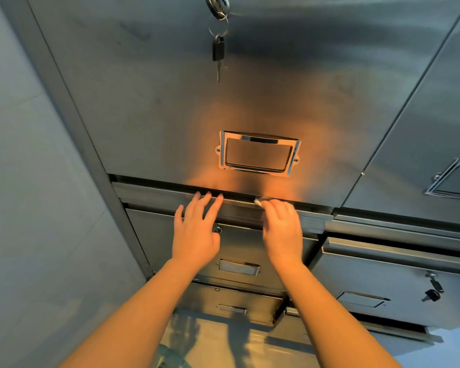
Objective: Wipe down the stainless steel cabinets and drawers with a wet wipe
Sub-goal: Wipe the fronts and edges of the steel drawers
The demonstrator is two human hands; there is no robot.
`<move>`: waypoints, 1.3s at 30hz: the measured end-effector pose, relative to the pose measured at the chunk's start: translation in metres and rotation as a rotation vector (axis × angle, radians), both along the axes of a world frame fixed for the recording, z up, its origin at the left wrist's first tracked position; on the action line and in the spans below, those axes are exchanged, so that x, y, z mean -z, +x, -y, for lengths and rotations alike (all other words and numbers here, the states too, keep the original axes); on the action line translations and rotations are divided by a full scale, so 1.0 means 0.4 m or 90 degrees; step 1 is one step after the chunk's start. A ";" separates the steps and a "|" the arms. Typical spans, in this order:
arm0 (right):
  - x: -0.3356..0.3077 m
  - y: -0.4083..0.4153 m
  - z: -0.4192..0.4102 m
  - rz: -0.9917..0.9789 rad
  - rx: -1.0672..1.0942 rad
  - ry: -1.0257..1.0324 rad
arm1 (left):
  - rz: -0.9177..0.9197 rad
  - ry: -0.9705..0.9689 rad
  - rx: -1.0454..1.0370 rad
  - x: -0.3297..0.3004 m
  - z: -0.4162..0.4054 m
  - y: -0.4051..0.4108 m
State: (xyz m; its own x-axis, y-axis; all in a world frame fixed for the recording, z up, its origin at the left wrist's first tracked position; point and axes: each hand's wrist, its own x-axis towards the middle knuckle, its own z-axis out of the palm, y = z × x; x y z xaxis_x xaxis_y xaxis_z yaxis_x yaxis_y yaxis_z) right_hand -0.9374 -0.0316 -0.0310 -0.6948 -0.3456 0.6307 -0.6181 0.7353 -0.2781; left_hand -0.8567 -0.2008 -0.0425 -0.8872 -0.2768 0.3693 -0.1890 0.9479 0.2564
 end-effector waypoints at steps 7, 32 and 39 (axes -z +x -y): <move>0.007 -0.027 -0.121 0.055 0.070 -0.014 | 0.045 0.006 -0.006 -0.005 0.006 0.000; -0.016 0.033 -0.014 0.036 -0.150 -0.065 | -0.174 0.063 0.139 -0.044 -0.083 -0.008; -0.003 0.010 -0.060 0.037 -0.058 -0.013 | -0.141 -0.044 0.158 -0.055 -0.130 -0.094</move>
